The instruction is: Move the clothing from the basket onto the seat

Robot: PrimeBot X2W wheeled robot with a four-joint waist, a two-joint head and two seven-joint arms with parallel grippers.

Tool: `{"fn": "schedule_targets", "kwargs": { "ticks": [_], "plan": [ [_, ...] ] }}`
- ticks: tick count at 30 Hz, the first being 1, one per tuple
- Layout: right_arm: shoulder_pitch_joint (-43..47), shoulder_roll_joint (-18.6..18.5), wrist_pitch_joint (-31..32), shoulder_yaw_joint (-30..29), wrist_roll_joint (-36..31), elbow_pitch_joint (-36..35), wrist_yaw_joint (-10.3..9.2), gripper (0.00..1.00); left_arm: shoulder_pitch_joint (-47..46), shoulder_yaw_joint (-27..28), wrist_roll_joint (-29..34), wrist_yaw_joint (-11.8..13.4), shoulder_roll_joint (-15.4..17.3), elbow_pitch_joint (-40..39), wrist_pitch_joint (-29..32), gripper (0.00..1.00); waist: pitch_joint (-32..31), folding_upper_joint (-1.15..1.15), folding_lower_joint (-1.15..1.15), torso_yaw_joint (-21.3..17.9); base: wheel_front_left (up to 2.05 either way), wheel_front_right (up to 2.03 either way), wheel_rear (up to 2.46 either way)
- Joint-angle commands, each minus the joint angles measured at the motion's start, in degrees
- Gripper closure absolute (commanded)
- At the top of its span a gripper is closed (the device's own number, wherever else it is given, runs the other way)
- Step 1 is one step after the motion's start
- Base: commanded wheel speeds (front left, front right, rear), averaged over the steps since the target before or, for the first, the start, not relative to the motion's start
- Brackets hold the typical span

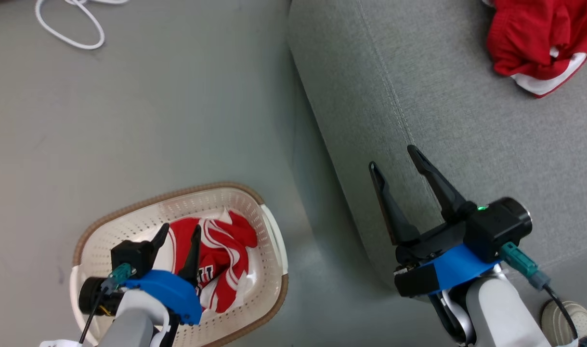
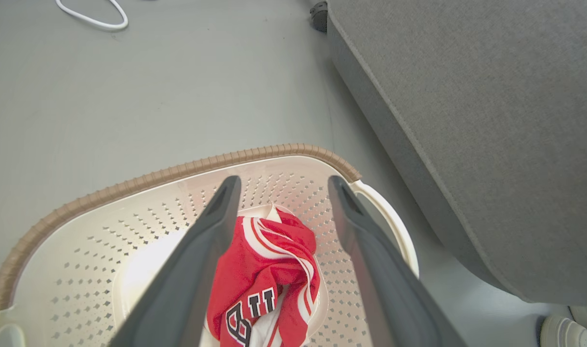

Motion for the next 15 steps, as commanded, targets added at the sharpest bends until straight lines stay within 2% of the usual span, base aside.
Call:
{"fn": "schedule_targets", "kwargs": {
  "ticks": [1, 7, 15],
  "plan": [
    [-1.2, 0.0, -0.8, 0.5, 0.4, 0.2, 0.01, 0.0, -1.8, -0.6, -0.8, -0.1, 0.7, 1.5, 0.4, 0.0, 1.5, 0.0, -0.02, -0.8, 0.0, 0.0, 0.0],
    [-2.7, 0.0, -2.6, 0.7, 1.1, 0.9, 0.01, 0.0, -6.4, -4.7, -3.5, -0.1, 2.2, 8.0, 2.0, 0.0, 7.0, 0.0, -0.02, -4.0, 0.0, 0.0, 0.0],
    [-3.9, 0.0, -4.4, 0.7, 2.2, 0.3, 0.01, 0.0, -13.4, -8.8, -7.5, -0.1, 2.5, 13.9, 6.0, 0.0, 13.8, 0.0, -0.02, -5.4, 0.0, 0.0, 0.0]
  ]
}}
